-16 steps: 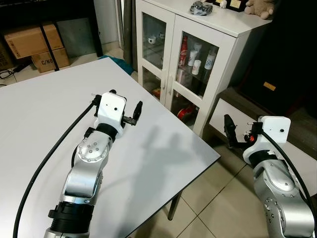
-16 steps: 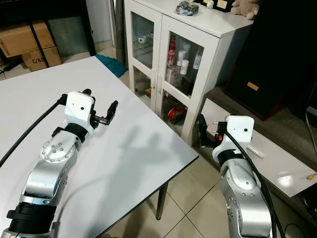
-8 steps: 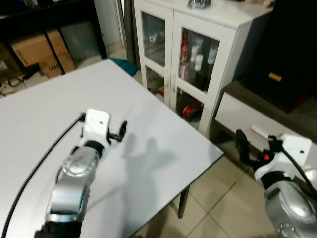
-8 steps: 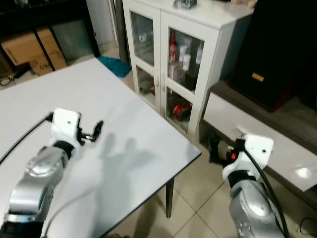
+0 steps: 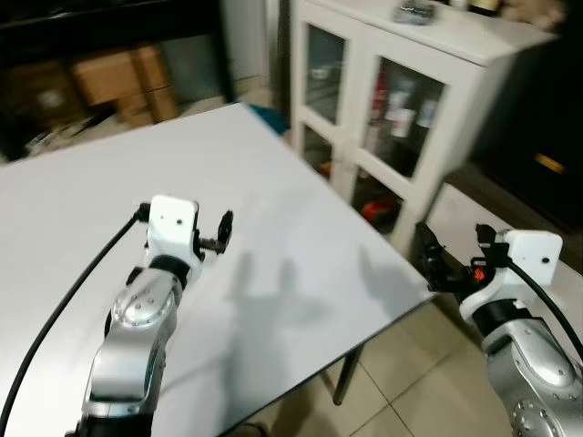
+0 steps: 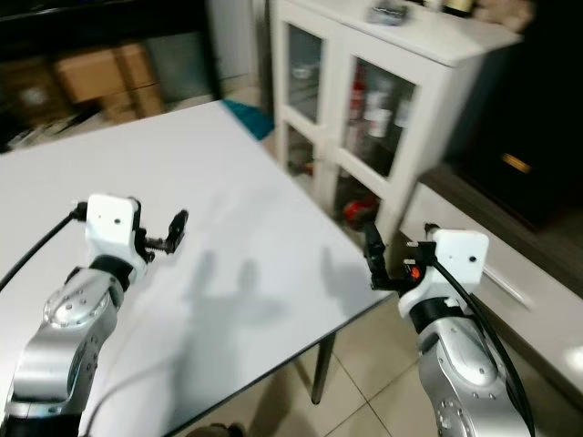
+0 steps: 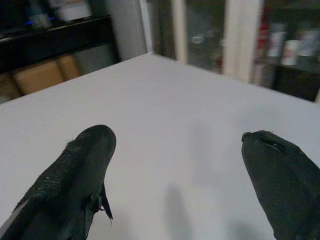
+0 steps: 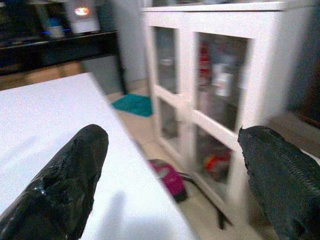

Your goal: Setting the table

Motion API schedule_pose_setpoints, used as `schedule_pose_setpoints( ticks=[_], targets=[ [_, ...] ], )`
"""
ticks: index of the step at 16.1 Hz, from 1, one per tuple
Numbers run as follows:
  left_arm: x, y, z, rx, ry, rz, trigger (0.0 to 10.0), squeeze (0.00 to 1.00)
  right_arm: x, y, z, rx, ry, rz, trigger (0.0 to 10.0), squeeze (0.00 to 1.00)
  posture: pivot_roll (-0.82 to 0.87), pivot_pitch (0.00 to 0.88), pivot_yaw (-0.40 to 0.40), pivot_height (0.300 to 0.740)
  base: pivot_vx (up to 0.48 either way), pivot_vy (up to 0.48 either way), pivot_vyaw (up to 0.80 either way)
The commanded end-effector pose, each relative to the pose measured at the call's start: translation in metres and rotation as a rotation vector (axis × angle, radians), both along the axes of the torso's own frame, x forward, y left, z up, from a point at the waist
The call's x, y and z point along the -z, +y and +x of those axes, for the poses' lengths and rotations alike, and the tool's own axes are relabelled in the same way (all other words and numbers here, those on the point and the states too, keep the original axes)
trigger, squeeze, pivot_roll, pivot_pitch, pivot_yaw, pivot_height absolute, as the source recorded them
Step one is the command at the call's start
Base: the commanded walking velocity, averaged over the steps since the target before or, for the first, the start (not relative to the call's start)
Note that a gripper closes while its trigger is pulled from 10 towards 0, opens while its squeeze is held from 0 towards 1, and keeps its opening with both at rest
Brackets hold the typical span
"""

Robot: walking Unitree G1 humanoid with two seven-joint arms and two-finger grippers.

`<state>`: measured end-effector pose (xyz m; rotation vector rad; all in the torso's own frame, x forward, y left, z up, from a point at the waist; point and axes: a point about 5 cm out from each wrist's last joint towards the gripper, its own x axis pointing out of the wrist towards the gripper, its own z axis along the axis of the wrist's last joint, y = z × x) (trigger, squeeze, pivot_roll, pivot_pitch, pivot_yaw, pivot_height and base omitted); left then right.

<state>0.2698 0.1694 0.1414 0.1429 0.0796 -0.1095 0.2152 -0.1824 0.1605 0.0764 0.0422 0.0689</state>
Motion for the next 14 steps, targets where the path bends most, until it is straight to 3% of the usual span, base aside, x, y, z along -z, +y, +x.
schedule_pose_setpoints(
  ticks=[1, 2, 3, 4, 5, 7, 9, 14],
  targets=[
    [-0.008, 0.006, -0.002, -0.037, -0.032, 0.022, 10.0, 1.0, -0.003, -0.001, 0.002, -0.007, -0.007, 0.007, 10.0, 1.0, 0.01, 0.0, -0.002, 0.74, 0.0, 0.0, 0.8],
    [-0.012, 0.007, -0.002, -0.015, -0.026, 0.046, 10.0, 1.0, -0.005, -0.001, 0.007, 0.003, -0.01, 0.031, 10.0, 1.0, 0.02, 0.0, -0.007, 0.74, 0.0, 0.0, 0.8],
    [-0.011, 0.009, -0.004, -0.019, -0.027, 0.053, 10.0, 0.55, -0.004, 0.0, 0.009, -0.001, -0.015, 0.048, 10.0, 1.0, 0.03, 0.0, -0.009, 0.74, 0.0, 0.0, 0.8],
    [-0.011, 0.01, -0.005, -0.031, -0.029, 0.061, 10.0, 0.55, -0.004, 0.001, 0.01, -0.002, -0.015, 0.046, 10.0, 1.0, 0.03, 0.0, -0.009, 0.74, 0.0, 0.0, 0.8],
    [-0.015, 0.011, -0.006, -0.029, -0.045, 0.054, 10.0, 0.0, -0.003, 0.003, 0.01, 0.002, -0.016, 0.059, 10.0, 1.0, 0.04, 0.0, -0.019, 0.74, 0.0, 0.0, 0.8],
    [-0.018, 0.004, -0.002, -0.014, -0.084, 0.089, 10.0, 0.0, 0.003, -0.003, 0.011, 0.073, -0.025, 0.014, 10.0, 1.0, 0.06, 0.0, 0.016, 0.74, 0.0, 0.0, 0.8],
    [-0.019, 0.007, -0.002, -0.09, -0.094, 0.178, 10.0, 0.0, 0.0, -0.009, 0.01, 0.15, -0.026, -0.032, 10.0, 1.0, 0.04, 0.0, 0.007, 0.74, 0.0, 0.0, 0.8],
    [-0.018, 0.004, 0.0, 0.006, -0.067, 0.103, 10.0, 0.0, 0.004, -0.01, 0.003, 0.161, -0.006, 0.01, 10.0, 1.0, 0.03, 0.0, 0.028, 0.74, 0.0, 0.0, 0.8]
  ],
)
